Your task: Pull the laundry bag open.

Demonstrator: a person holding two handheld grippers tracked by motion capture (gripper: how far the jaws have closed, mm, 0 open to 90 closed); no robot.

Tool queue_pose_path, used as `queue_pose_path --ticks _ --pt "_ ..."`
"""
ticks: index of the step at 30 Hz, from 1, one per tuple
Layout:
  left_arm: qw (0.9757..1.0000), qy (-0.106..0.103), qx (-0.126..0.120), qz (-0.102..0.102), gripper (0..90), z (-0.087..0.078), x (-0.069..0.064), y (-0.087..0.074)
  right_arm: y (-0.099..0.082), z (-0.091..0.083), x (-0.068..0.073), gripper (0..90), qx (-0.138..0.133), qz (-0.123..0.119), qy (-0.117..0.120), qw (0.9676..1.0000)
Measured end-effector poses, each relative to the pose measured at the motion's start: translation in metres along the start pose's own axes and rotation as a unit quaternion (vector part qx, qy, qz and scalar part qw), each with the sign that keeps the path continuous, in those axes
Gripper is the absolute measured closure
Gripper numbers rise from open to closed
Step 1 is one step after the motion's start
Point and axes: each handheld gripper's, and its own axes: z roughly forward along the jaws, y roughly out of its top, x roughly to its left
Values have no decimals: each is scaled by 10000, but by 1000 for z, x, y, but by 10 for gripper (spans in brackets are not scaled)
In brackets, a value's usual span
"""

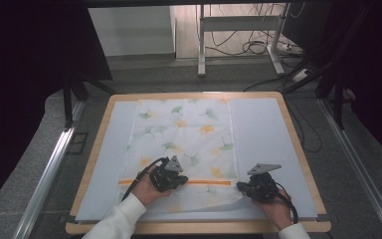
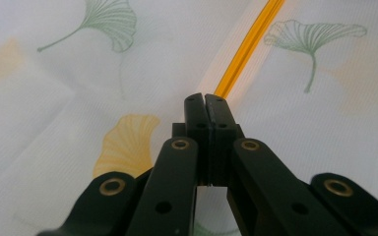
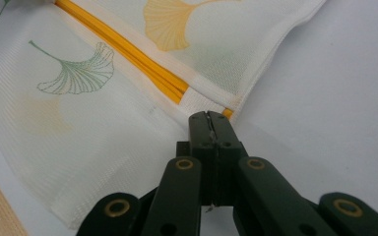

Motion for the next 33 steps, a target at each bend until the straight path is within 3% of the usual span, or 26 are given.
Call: queue_pose_path --ticks 33 --pt "9991 214 95 -346 900 -31 18 -35 0 0 0 894 -17 -57 -7 10000"
